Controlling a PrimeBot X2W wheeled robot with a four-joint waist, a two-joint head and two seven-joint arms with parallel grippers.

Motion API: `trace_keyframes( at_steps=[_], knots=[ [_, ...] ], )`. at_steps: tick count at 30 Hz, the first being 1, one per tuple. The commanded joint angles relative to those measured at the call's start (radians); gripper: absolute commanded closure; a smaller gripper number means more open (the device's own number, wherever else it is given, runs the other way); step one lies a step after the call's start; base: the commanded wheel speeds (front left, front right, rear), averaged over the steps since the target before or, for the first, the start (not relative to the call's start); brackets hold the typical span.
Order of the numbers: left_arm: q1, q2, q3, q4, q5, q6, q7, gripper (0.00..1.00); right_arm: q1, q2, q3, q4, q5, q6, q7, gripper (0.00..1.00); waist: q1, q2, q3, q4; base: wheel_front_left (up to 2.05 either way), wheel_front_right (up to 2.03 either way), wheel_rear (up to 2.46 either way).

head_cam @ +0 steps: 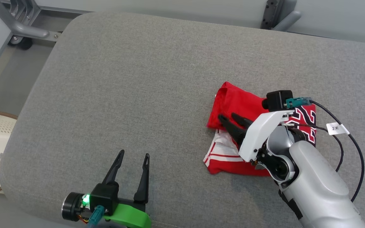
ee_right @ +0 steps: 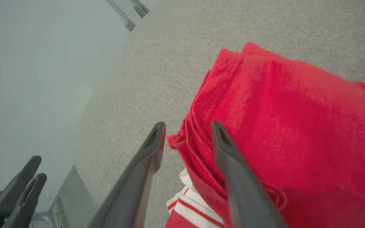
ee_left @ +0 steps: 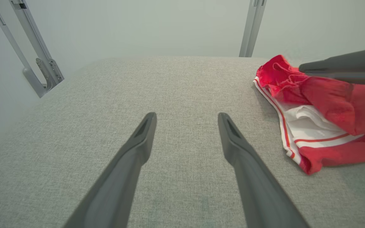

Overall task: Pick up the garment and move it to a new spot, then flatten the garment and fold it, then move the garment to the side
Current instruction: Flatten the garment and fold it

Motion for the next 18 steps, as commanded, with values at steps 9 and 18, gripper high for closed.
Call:
trace_keyframes(
  at_steps=[9,18],
  knots=[
    [0.001,-0.001,0.007,-0.004,-0.009,0.009,-0.002,0.00,0.024,-0.045,-0.069,-0.115,0.072,0.000,-0.175,0.00,0.0000,0.0000,-0.019,-0.014,0.00,0.00,0.00],
    [0.032,-0.001,0.035,-0.026,-0.007,0.024,-0.002,0.00,0.156,-0.159,-0.153,-0.146,-0.041,0.000,-0.337,0.00,0.0000,0.0000,-0.048,-0.063,0.00,0.00,0.00]
  ],
)
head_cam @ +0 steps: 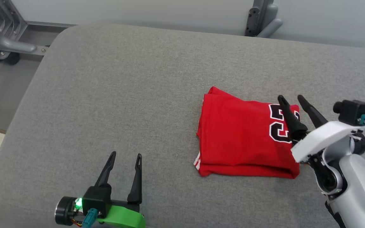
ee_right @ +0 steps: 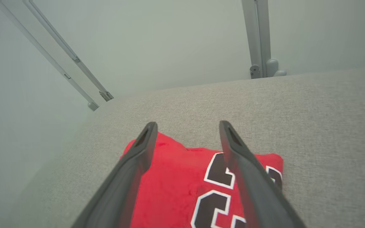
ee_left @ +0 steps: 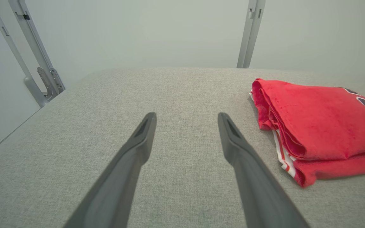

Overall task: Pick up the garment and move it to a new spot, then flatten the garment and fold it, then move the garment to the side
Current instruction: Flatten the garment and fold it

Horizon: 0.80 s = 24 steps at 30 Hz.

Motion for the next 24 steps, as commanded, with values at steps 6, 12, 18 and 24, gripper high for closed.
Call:
trace_keyframes(
  at_steps=[6,12,18,24],
  knots=[
    [0.025,-0.001,0.026,-0.028,-0.012,0.017,-0.003,0.00,0.121,-0.042,-0.030,0.023,-0.119,0.000,-0.164,0.00,0.0000,0.0000,-0.024,-0.064,0.00,0.00,0.00],
    [0.042,-0.001,0.056,-0.051,-0.026,0.030,-0.003,0.00,0.189,-0.063,-0.010,0.043,-0.200,0.000,-0.300,0.00,0.0000,0.0000,-0.037,-0.145,0.00,0.00,0.00],
    [0.064,0.000,0.081,-0.069,-0.042,0.036,-0.003,0.00,0.239,-0.066,0.001,-0.032,-0.308,0.000,-0.320,0.00,0.0000,0.0000,-0.058,-0.213,0.00,0.00,0.00],
    [0.095,0.000,0.084,-0.067,-0.045,0.038,-0.003,0.00,0.323,-0.023,-0.054,-0.144,-0.357,0.000,-0.320,0.00,0.0000,0.0000,-0.091,-0.251,0.00,0.00,0.00]
  ],
)
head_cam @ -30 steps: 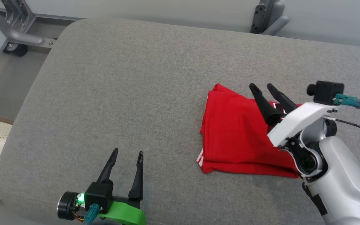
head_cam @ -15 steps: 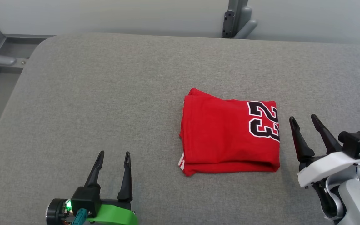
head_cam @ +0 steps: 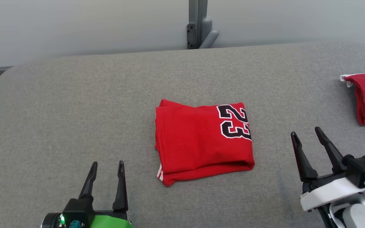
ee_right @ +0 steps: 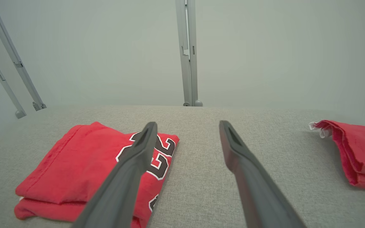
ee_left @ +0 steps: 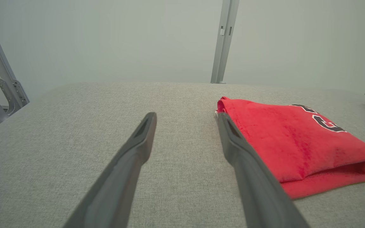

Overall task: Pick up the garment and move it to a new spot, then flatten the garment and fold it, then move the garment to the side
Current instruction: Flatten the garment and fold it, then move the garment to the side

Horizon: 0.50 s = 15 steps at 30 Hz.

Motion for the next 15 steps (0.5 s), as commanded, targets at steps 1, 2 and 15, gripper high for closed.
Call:
trace_keyframes(
  at_steps=[1,2,15],
  knots=[
    [0.020,0.000,0.003,0.000,-0.003,0.003,-0.003,0.00,0.024,0.008,-0.017,-0.024,-0.021,0.000,-0.004,0.00,0.0000,0.0000,-0.030,-0.026,0.00,0.00,0.00],
    [0.022,0.000,0.003,-0.003,-0.007,0.003,-0.003,0.00,0.039,0.015,-0.030,-0.035,-0.033,0.000,-0.004,0.00,0.0000,0.0000,-0.033,-0.026,0.00,0.00,0.00],
    [0.094,0.000,0.010,-0.043,0.001,-0.030,-0.003,0.00,0.178,0.080,-0.064,-0.122,-0.147,0.000,-0.004,0.00,0.0000,0.0000,-0.088,0.002,0.00,0.00,0.00]
  ],
)
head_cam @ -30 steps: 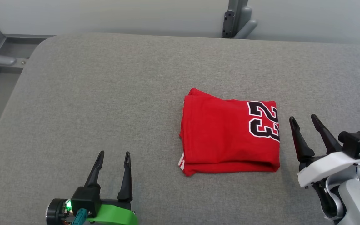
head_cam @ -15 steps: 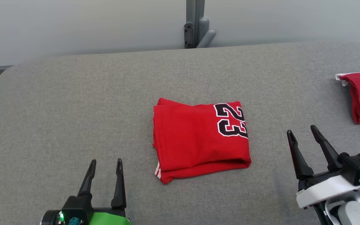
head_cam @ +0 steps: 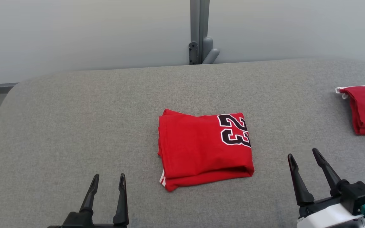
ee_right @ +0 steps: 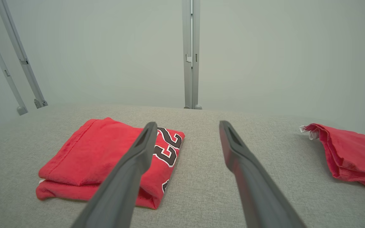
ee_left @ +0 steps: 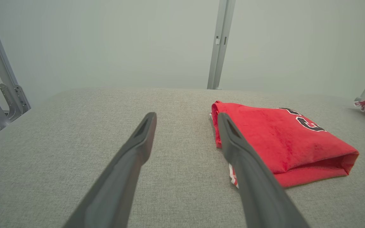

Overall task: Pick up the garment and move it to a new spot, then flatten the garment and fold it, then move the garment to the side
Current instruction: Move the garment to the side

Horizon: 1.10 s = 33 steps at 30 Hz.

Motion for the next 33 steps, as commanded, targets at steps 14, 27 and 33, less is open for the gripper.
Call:
trace_keyframes(
  at_steps=[14,27,33],
  knots=[
    [0.043,0.001,0.003,-0.014,0.034,-0.015,-0.003,0.00,0.040,0.015,0.008,0.000,-0.011,0.000,-0.004,0.00,0.0000,-0.0001,-0.021,0.016,0.00,0.00,0.00],
    [0.037,0.001,-0.002,-0.011,0.041,-0.019,-0.003,0.00,0.040,0.020,0.001,0.008,0.000,0.000,-0.004,0.00,0.0000,-0.0001,-0.020,0.020,0.00,0.00,0.00],
    [0.035,0.001,-0.007,-0.007,0.043,-0.017,-0.003,0.00,0.042,0.021,-0.001,0.013,0.002,0.000,-0.004,0.00,0.0000,-0.0001,-0.026,0.021,0.00,0.00,0.00]
  ],
)
